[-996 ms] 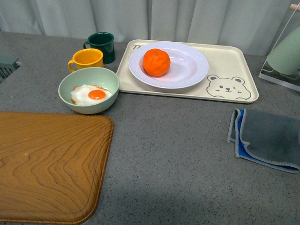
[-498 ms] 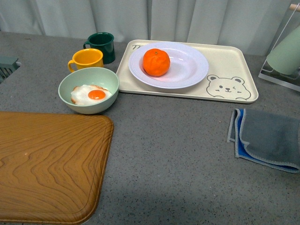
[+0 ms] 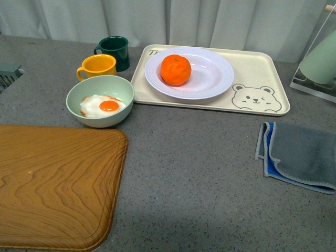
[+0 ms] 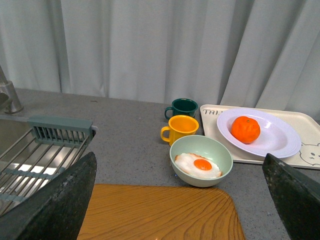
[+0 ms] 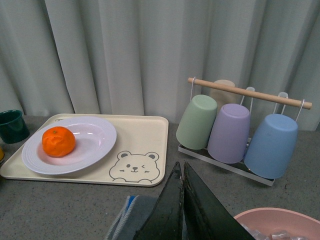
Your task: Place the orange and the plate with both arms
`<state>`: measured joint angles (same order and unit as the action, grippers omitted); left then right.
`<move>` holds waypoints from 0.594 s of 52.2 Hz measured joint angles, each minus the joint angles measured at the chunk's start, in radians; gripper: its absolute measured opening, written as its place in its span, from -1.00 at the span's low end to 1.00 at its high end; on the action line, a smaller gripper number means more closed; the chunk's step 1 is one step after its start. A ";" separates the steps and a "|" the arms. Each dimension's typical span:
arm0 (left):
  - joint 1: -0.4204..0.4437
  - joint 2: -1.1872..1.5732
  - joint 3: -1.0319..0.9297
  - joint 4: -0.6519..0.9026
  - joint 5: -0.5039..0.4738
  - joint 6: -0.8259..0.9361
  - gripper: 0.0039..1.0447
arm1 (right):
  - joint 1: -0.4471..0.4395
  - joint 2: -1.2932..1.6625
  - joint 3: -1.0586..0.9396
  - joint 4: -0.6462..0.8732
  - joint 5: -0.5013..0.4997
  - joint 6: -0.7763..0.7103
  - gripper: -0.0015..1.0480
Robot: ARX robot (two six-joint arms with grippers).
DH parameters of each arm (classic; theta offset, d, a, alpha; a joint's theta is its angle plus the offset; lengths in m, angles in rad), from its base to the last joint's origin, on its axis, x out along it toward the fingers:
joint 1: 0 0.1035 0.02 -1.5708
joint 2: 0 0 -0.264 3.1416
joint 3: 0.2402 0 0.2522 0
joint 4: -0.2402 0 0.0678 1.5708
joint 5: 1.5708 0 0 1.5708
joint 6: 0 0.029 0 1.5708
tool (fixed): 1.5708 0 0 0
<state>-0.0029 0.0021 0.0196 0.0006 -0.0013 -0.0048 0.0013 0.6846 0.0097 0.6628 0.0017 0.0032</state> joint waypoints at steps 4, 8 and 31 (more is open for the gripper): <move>0.000 0.000 0.000 0.000 0.000 0.000 0.88 | 0.000 -0.050 -0.001 -0.045 0.000 0.000 -0.98; 0.000 0.000 0.000 0.000 0.000 0.000 0.88 | 0.000 -0.098 -0.004 -0.088 0.000 0.000 -0.98; 0.000 0.000 0.000 0.000 0.000 0.000 0.88 | 0.000 -0.332 -0.005 -0.309 0.000 0.000 -0.98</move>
<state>-0.0029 0.0021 0.0196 0.0006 -0.0013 -0.0048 0.0013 0.3527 0.0051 0.3538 0.0017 0.0032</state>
